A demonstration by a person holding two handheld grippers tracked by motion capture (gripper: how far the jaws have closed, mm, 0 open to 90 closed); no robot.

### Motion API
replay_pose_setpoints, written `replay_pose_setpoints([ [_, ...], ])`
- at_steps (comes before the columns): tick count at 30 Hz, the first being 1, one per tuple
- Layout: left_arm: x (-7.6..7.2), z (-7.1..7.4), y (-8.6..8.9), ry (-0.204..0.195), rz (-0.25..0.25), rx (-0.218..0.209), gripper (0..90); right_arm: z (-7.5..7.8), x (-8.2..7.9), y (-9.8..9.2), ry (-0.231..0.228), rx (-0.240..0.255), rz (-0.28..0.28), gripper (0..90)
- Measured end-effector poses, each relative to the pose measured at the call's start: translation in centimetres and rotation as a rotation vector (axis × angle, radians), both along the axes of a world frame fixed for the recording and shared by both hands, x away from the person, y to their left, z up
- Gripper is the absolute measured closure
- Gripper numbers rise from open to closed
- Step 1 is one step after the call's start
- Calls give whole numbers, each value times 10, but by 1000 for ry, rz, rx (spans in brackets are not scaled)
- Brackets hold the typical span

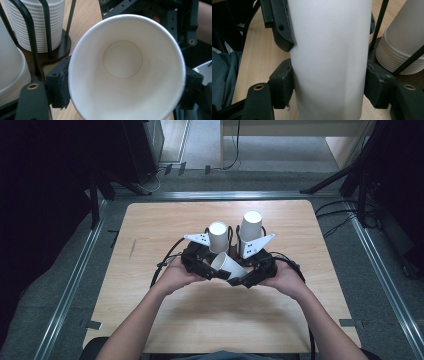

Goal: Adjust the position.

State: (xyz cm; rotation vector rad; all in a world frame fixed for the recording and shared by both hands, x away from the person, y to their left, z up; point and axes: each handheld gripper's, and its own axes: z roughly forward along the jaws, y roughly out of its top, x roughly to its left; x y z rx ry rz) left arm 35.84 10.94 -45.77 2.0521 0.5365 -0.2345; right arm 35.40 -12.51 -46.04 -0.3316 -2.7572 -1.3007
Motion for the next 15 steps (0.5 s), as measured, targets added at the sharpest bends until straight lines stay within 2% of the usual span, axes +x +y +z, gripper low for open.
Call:
replay_pose_setpoints([
  [15,-2,4,0,-16,-10,22,250,-1,-1,1,3,-2,-1,325],
])
